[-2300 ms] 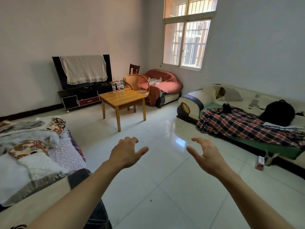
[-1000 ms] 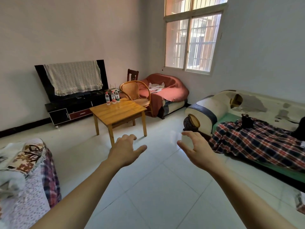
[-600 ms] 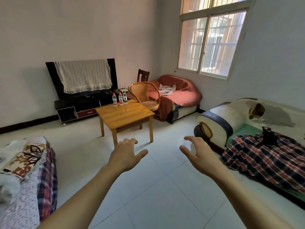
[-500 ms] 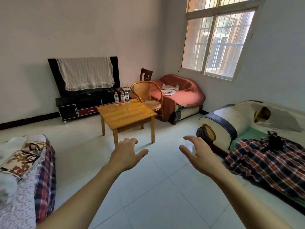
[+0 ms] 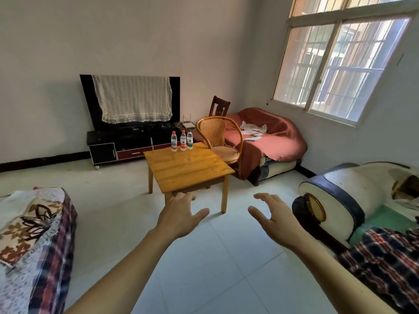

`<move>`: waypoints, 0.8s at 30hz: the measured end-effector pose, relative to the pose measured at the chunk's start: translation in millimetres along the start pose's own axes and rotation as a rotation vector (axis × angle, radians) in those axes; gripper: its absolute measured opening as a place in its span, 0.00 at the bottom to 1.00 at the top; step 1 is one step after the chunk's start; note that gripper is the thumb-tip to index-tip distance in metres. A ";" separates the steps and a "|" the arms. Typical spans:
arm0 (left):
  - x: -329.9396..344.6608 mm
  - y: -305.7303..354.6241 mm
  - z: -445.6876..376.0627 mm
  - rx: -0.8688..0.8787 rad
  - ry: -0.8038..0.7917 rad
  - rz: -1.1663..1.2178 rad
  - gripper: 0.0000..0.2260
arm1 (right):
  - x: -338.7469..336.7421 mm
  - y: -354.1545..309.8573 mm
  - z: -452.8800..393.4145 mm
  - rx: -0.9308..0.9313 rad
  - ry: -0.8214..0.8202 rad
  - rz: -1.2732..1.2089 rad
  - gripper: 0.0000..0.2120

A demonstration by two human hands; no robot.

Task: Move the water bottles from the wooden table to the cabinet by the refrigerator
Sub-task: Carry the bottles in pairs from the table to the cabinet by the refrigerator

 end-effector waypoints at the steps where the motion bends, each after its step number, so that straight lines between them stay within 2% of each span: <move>1: 3.1 -5.2 -13.6 -0.016 -0.011 0.000 0.30 | 8.6 4.5 -16.5 -0.005 -0.011 -0.005 0.25; 7: 7.5 -31.1 -101.7 -0.121 -0.016 -0.039 0.29 | 54.3 32.3 -129.8 -0.051 -0.058 -0.093 0.24; 12: -16.1 -38.1 -172.4 -0.249 0.031 -0.080 0.28 | 83.7 44.9 -235.9 -0.141 -0.094 -0.193 0.25; 18: -59.7 -72.2 -241.9 -0.328 0.141 -0.057 0.28 | 124.7 16.2 -349.0 -0.223 -0.179 -0.243 0.24; 24: -76.1 -150.8 -314.9 -0.387 0.167 -0.026 0.28 | 191.4 -22.8 -439.8 -0.276 -0.241 -0.191 0.25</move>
Point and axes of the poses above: each hand's wrist, its own z-axis away from the middle knuckle, its own x-axis out of the palm, y = z × x, the point moved 1 cm from there along -z, towards the middle knuckle, and after that the axes turned 8 degrees about -x, right-handed, at the moved point
